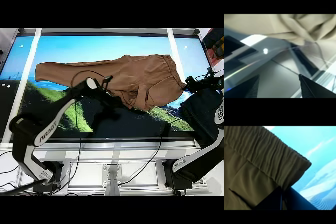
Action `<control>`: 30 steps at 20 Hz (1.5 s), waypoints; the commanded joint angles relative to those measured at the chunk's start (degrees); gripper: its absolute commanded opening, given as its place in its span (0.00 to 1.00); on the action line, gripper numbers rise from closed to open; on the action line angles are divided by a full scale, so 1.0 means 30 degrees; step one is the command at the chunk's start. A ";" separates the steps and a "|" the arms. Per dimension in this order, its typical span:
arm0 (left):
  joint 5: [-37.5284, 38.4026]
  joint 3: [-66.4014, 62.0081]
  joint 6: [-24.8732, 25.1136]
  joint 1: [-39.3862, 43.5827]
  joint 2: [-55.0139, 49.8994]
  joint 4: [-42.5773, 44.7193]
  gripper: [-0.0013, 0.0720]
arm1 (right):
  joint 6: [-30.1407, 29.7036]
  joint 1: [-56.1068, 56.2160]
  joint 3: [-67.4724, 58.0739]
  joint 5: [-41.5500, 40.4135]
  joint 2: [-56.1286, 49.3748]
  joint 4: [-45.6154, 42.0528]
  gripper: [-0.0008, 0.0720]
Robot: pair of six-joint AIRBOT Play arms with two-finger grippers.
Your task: Fold the clothes and pants, and hang the long-sleeved shirts on hangers.
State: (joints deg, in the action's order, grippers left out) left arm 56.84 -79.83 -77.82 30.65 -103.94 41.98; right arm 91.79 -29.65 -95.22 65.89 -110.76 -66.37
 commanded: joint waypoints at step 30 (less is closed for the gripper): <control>-0.2368 -0.0007 0.2958 -0.0022 -0.1632 -0.1311 0.81 | 0.0022 0.0022 0.0000 0.0080 0.0015 0.0117 0.05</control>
State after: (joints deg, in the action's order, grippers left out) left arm 48.51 -79.81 -70.76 30.57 -108.77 38.28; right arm 91.83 -29.65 -95.22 65.91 -110.76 -66.06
